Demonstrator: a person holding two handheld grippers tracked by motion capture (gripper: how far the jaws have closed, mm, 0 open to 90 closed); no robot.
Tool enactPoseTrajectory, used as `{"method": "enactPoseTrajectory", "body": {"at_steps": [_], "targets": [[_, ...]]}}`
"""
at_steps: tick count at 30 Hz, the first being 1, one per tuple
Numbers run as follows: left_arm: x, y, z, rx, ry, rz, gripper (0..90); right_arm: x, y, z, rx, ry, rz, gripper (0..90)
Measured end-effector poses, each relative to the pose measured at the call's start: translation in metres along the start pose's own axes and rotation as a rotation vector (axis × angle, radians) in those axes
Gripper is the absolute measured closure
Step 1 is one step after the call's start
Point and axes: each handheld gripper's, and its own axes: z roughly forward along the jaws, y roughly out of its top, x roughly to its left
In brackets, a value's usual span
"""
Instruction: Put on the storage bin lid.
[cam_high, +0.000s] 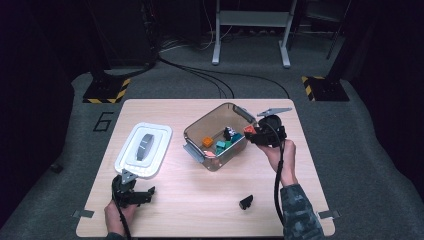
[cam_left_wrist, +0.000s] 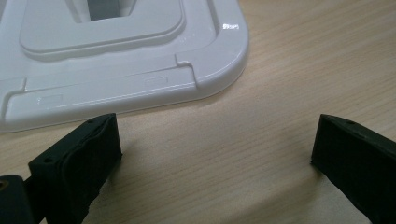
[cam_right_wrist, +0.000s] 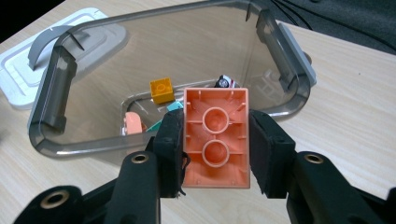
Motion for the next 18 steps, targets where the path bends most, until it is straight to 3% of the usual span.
{"method": "enactPoseTrajectory", "body": {"at_steps": [11,18], "targets": [[0.0,0.0,0.0,0.0,0.0,0.0,1.3,0.01,0.02,0.012,-0.003,0.028,-0.016,59.0],[0.0,0.0,0.0,-0.001,0.0,0.0,1.3,0.015,0.023,0.022,0.005,0.052,-0.023,59.0]]}}
